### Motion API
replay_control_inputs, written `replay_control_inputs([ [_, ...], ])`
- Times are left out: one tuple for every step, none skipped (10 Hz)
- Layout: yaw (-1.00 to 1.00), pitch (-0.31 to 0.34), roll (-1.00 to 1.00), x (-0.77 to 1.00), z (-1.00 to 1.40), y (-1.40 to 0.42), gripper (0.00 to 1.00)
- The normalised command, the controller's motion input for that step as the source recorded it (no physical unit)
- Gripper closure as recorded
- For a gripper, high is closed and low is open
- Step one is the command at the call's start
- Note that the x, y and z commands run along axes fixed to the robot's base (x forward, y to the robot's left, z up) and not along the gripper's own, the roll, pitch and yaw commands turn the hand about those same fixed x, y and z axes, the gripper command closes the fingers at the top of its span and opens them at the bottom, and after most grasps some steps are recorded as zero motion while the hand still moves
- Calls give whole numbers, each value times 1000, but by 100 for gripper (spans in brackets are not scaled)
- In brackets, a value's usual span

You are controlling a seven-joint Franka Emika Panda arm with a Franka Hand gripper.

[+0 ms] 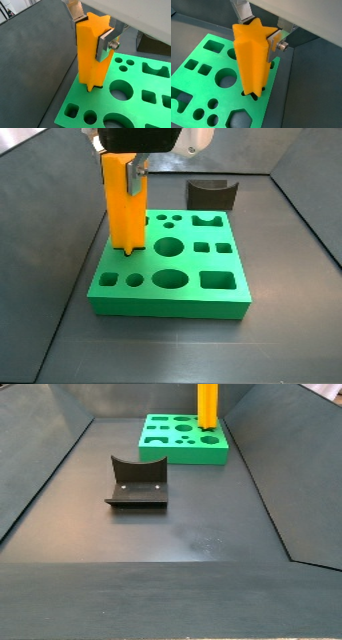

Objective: Pick up the star object. Move up. Place the star object on the fixture. Regrasp the star object. Move to above the board. Insert the star object.
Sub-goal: Insert the star object.

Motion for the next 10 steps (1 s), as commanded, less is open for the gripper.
replay_control_inputs([
  [0, 0, 3, 0, -120, 0, 100],
  [-163, 0, 16, 0, -120, 0, 100],
  [-249, 0, 26, 0, -80, 0, 100],
  [-263, 10, 23, 0, -43, 0, 100],
  [-240, 16, 21, 3, -46, 0, 100],
  [-206, 20, 17, 0, -51, 0, 100],
  [-206, 16, 4, 57, -51, 0, 100],
  [-220, 4, 1, 114, -120, 0, 100],
  [-211, 0, 0, 126, -169, 0, 100],
  [-191, 0, 0, 126, -217, 0, 100],
])
